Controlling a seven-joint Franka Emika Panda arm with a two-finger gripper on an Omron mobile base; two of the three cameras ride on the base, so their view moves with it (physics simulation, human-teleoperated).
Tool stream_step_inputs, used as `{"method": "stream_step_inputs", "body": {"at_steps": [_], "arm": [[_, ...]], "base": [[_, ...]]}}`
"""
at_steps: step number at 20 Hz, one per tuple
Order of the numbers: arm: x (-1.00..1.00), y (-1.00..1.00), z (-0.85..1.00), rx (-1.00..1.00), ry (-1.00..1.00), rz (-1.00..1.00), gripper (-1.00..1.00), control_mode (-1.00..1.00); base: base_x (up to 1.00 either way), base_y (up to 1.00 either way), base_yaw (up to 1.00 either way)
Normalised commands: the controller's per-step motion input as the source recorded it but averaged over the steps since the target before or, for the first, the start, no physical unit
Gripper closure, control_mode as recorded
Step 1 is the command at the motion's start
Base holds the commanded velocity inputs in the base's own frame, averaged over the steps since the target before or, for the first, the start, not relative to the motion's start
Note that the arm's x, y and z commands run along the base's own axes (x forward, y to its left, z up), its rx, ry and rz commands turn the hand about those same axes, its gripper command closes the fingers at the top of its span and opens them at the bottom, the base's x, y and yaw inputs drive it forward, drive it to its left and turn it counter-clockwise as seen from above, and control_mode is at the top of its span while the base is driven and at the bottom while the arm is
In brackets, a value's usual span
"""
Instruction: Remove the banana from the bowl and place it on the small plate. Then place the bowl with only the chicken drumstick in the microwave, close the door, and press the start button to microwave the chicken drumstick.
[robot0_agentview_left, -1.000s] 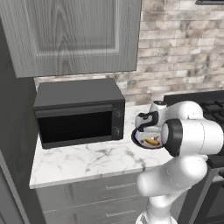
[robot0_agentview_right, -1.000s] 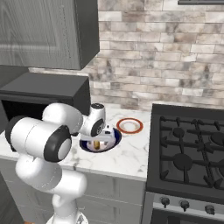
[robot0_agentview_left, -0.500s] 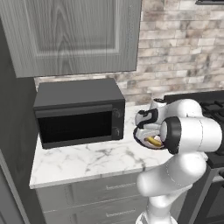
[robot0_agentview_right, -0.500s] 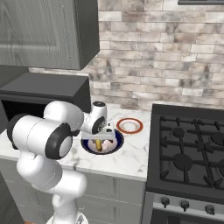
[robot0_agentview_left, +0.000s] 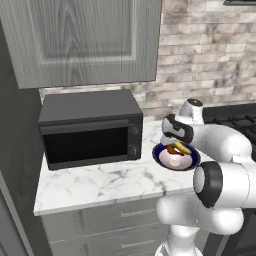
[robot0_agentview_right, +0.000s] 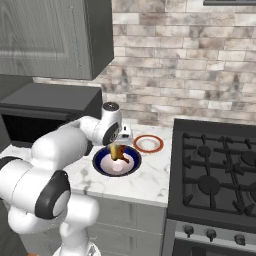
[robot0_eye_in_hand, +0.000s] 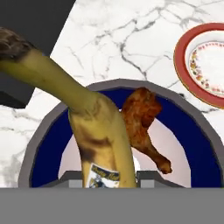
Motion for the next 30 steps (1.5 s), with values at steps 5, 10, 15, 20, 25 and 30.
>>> {"method": "stream_step_inputs", "body": {"at_steps": [5, 10, 15, 20, 25, 30], "arm": [[0.48, -0.44, 0.93, 0.00, -0.14, 0.00, 1.00, -1.00], [0.99, -0.64, 0.40, 0.09, 0.10, 0.00, 1.00, -1.00], [0.82, -0.56, -0.34, 0.05, 0.13, 0.01, 1.00, -1.00], [0.74, -0.28, -0.60, 0.01, 0.13, 0.01, 1.00, -1.00], [0.59, -0.27, -0.61, 0.00, 0.15, 0.05, 1.00, -1.00], [0.54, -0.35, -0.52, 0.02, 0.14, 0.07, 1.00, -1.00]], "base": [[0.00, 0.00, 0.00], [0.00, 0.00, 0.00], [0.00, 0.00, 0.00], [0.00, 0.00, 0.00], [0.00, 0.00, 0.00], [0.00, 0.00, 0.00]]}}
